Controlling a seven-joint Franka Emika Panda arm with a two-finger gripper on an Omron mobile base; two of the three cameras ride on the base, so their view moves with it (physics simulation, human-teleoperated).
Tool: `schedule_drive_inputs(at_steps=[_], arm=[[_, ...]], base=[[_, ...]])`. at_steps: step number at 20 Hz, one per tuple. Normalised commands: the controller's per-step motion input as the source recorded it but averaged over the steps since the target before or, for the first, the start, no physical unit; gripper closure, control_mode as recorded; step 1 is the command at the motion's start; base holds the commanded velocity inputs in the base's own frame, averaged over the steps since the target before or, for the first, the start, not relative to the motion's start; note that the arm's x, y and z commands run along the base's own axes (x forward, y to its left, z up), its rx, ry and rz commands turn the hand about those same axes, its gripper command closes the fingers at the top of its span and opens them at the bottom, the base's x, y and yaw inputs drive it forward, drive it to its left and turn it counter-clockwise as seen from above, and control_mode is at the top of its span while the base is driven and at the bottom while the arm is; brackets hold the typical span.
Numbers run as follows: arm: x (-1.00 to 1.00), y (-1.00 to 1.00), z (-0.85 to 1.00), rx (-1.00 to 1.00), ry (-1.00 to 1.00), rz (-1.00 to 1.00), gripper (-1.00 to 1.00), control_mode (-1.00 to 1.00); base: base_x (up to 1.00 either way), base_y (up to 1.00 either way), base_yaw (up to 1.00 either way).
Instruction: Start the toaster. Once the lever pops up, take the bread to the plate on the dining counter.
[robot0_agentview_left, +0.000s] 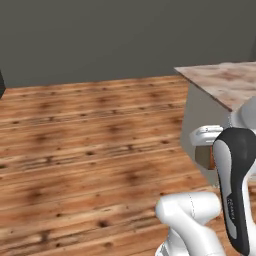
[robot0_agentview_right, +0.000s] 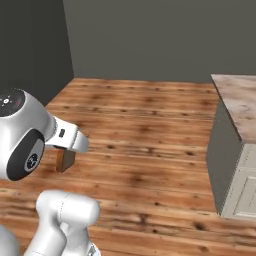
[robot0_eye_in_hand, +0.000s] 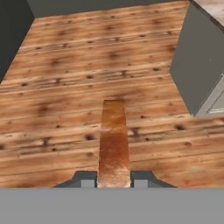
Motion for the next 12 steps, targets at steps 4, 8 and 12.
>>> schedule_drive_inputs(at_steps=[4, 8, 12], arm=[[0.0, 0.0, 0.0, 0.0, 0.0, 0.0, 1.0, 1.0], [0.0, 0.0, 0.0, 0.0, 0.0, 0.0, 1.0, 1.0], [0.0, 0.0, 0.0, 0.0, 0.0, 0.0, 1.0, 1.0]], base=[[0.84, 0.58, 0.0], [0.74, 0.25, 0.0], [0.78, 0.16, 0.0]])
